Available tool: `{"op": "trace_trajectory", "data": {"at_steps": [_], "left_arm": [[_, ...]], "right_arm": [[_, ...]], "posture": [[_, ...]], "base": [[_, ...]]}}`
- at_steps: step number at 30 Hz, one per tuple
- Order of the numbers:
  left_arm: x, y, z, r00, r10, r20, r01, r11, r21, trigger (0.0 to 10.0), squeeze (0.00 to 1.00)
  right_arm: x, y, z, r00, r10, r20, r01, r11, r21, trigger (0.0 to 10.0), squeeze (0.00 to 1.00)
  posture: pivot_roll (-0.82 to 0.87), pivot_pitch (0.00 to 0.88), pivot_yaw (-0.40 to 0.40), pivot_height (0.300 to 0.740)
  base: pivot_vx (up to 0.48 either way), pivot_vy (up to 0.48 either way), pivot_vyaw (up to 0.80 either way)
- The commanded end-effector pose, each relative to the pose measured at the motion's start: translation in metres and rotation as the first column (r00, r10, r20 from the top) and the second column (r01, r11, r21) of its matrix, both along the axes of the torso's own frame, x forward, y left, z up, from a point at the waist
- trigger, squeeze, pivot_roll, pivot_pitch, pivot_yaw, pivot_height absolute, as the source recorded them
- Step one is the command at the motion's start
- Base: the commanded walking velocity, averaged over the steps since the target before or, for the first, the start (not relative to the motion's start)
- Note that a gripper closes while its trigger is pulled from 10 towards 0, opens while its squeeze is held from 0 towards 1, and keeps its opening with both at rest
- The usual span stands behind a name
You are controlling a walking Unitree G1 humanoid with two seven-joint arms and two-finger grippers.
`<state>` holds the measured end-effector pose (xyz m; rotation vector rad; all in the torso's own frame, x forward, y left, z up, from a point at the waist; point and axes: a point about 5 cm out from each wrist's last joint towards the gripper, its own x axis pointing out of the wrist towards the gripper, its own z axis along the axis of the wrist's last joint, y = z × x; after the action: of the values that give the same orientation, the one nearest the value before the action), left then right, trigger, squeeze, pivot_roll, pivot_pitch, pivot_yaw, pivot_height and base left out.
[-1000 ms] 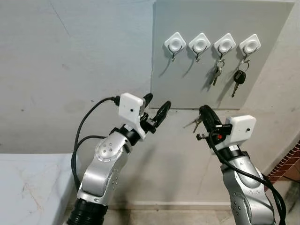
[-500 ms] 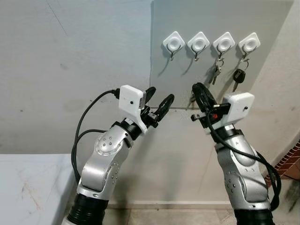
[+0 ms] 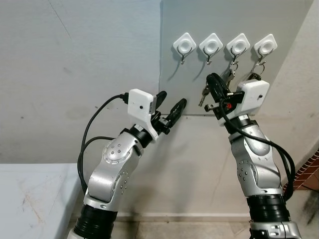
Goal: Hang keys on a hook
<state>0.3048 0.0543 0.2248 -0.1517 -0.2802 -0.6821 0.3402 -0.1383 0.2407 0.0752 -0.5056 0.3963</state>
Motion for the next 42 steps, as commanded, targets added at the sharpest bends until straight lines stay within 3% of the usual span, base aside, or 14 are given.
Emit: {"op": "trace_trajectory", "data": {"at_steps": [1, 11, 24, 42], "left_arm": [[-0.001, 0.0, 0.008, 1.0, -0.003, 0.021, 0.003, 1.0, -0.008, 10.0, 0.0], [0.0, 0.0, 0.009, 1.0, 0.001, 0.013, 0.0, 1.0, -0.021, 10.0, 0.0], [0.001, -0.001, 0.008, 1.0, -0.003, 0.0, 0.003, 0.999, -0.036, 10.0, 0.0], [0.001, -0.001, 0.01, 1.0, -0.003, -0.012, 0.002, 0.998, -0.057, 10.0, 0.0]], "right_arm": [[0.001, 0.004, 0.009, 0.999, 0.027, 0.04, -0.028, 1.0, 0.011, 10.0, 0.0], [-0.004, 0.013, 0.03, 0.983, 0.144, 0.117, -0.158, 0.979, 0.126, 10.0, 0.0], [-0.004, 0.002, 0.041, 0.98, 0.141, 0.142, -0.176, 0.944, 0.28, 10.0, 0.0], [0.002, -0.003, 0.022, 0.99, 0.141, 0.021, -0.136, 0.894, 0.426, 10.0, 0.0]], "posture": [[-0.03, 0.008, 0.031, 0.74], [-0.02, 0.014, 0.031, 0.74], [-0.03, 0.019, 0.034, 0.74], [-0.03, 0.028, 0.035, 0.74]], "base": [[0.0, 0.0, 0.0], [0.0, 0.0, 0.0], [0.0, 0.0, 0.0], [0.0, 0.0, 0.0]]}}
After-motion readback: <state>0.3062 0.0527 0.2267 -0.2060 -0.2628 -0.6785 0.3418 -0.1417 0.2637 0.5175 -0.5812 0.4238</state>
